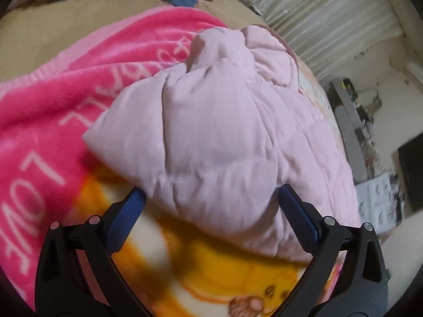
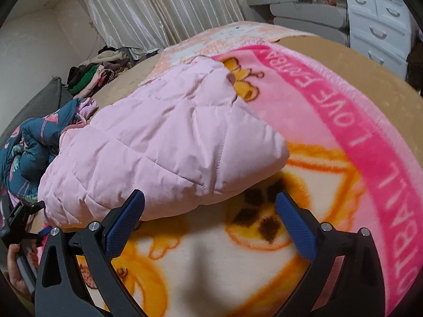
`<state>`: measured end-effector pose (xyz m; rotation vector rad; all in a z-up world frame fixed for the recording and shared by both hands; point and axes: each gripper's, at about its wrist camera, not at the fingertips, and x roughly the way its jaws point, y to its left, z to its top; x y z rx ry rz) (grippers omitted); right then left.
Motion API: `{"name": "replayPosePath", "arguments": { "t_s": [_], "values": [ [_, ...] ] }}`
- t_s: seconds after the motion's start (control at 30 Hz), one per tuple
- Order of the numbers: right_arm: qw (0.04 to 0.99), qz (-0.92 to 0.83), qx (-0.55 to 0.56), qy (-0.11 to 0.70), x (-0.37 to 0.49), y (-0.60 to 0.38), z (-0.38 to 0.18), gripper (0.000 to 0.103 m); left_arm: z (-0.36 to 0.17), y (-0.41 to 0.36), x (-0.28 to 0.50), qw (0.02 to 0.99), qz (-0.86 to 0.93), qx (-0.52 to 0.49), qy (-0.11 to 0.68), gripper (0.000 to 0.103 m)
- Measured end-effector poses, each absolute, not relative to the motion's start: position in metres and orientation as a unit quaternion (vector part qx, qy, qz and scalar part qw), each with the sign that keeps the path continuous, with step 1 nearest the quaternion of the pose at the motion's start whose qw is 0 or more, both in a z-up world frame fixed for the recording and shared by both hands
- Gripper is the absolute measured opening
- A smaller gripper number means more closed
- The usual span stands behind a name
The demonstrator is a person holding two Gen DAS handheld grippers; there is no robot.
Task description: Fold large clothes
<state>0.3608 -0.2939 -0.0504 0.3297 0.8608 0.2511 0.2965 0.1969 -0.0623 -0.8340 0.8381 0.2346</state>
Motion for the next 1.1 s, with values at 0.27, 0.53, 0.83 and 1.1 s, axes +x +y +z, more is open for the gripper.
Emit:
{"name": "replayPosePath", "arguments": {
  "t_s": [0.27, 0.53, 0.83, 1.1],
  "values": [
    [0.854, 0.129, 0.263, 0.43, 0.394, -0.298, -0.07, 0.099, -0.075, 0.2, 0.321, 0.826, 0.129, -0.385, 0.392, 0.095],
    [0.824, 0.118, 0.358, 0.424, 0.429, -0.304, -0.098, 0.099, -0.082, 0.2, 0.335, 0.837, 0.129, -0.37, 0.381, 0.095],
    [0.854, 0.163, 0.322, 0.376, 0.424, -0.29, -0.074, 0.04, -0.05, 0.172, 0.33, 0.882, 0.137, -0.283, 0.352, 0.044],
    [0.908, 0.205, 0.17, 0.324, 0.396, -0.265, 0.001, 0.026, 0.013, 0.152, 0.308, 0.921, 0.112, -0.216, 0.304, 0.025]
  ]
}}
